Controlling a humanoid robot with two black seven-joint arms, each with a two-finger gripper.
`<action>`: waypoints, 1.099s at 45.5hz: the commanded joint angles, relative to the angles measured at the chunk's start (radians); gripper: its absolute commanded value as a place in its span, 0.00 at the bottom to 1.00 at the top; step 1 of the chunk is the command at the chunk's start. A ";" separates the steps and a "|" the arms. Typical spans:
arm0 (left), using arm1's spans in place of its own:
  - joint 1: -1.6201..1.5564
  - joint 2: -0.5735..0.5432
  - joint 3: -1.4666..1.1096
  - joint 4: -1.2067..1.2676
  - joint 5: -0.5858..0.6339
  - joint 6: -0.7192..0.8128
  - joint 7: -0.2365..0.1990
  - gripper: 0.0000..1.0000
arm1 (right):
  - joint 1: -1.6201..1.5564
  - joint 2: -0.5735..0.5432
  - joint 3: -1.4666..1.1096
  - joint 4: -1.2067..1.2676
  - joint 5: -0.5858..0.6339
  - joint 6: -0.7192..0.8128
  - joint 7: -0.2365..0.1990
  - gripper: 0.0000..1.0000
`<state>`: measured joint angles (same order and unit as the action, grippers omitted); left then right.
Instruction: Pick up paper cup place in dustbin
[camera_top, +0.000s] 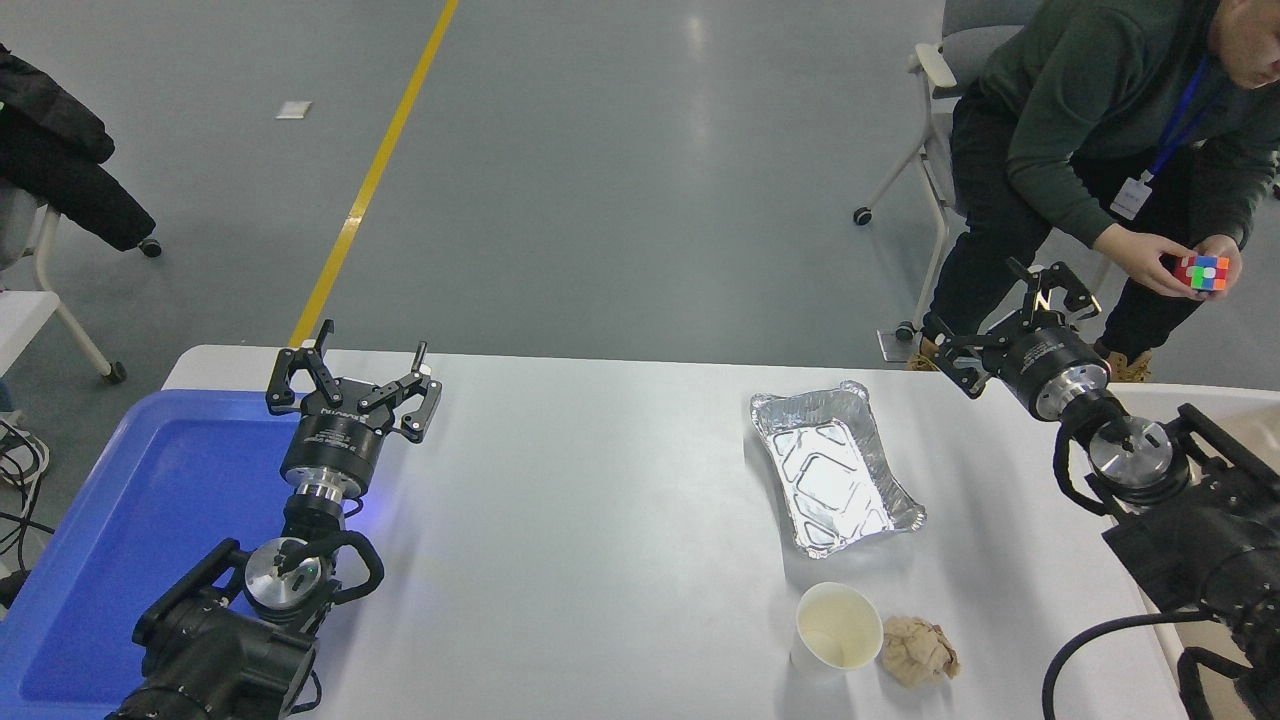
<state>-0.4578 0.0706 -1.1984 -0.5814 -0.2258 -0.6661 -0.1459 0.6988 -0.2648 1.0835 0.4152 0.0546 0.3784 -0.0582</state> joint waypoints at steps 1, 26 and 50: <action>-0.001 0.000 0.000 0.000 0.000 0.000 0.000 0.99 | 0.031 -0.005 -0.020 0.014 -0.016 -0.007 -0.005 1.00; 0.001 0.000 0.002 0.000 0.000 -0.001 0.000 0.99 | 0.346 -0.264 -0.674 0.097 -0.065 -0.029 -0.006 1.00; 0.001 0.000 0.005 0.000 0.000 0.000 0.000 0.99 | 0.985 -0.669 -1.574 0.737 -0.254 -0.035 0.001 1.00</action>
<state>-0.4582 0.0706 -1.1950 -0.5813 -0.2255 -0.6660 -0.1457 1.3851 -0.7749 -0.1248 0.8470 -0.1126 0.3480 -0.0587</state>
